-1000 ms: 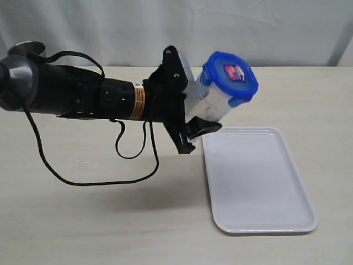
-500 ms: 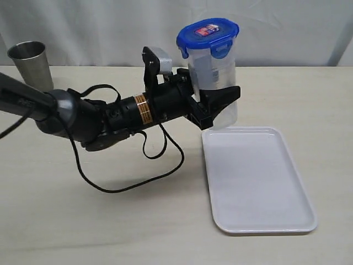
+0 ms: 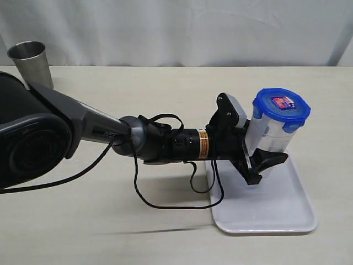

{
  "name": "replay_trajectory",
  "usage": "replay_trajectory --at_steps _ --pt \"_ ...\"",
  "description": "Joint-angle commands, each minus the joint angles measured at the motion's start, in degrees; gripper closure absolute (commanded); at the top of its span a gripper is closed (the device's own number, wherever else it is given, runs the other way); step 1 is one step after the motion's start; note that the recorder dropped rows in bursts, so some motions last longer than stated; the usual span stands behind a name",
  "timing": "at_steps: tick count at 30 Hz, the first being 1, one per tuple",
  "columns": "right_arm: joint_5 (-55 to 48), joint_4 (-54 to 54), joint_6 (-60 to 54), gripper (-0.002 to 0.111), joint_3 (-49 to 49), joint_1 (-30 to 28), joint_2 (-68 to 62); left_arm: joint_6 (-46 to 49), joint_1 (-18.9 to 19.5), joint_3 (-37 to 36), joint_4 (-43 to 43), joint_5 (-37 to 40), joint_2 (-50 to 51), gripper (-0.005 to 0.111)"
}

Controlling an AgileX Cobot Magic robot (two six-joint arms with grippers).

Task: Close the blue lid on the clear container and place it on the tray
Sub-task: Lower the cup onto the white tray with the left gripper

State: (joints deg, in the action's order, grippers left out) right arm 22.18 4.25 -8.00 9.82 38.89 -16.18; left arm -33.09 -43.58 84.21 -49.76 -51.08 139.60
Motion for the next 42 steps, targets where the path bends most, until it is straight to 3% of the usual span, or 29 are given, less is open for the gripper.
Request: replay_trajectory --at_steps 1,12,15,20,25,39,42 --pt "-0.2 0.0 -0.2 0.104 -0.3 -0.3 0.3 0.7 -0.2 0.5 0.9 -1.4 0.9 0.107" --pt "-0.2 0.0 -0.2 0.104 -0.3 -0.3 0.3 0.1 -0.2 0.5 2.9 -1.1 2.0 0.103" --pt "-0.2 0.0 -0.2 0.104 -0.3 -0.3 0.3 0.1 -0.2 0.5 2.9 -1.1 2.0 0.088" --pt "-0.4 0.0 -0.2 0.104 -0.3 -0.3 0.3 0.1 -0.2 0.5 2.9 -1.1 2.0 0.048" --pt "-0.6 0.0 -0.2 0.104 -0.3 -0.3 0.3 0.2 -0.2 0.5 2.9 -1.1 2.0 0.027" --pt "-1.0 0.0 -0.2 0.104 -0.3 -0.3 0.3 -0.1 -0.2 0.5 2.8 -1.8 2.0 0.025" --pt "-1.0 0.0 -0.2 0.104 -0.3 -0.3 0.3 -0.1 -0.2 0.5 2.8 -0.5 1.7 0.017"
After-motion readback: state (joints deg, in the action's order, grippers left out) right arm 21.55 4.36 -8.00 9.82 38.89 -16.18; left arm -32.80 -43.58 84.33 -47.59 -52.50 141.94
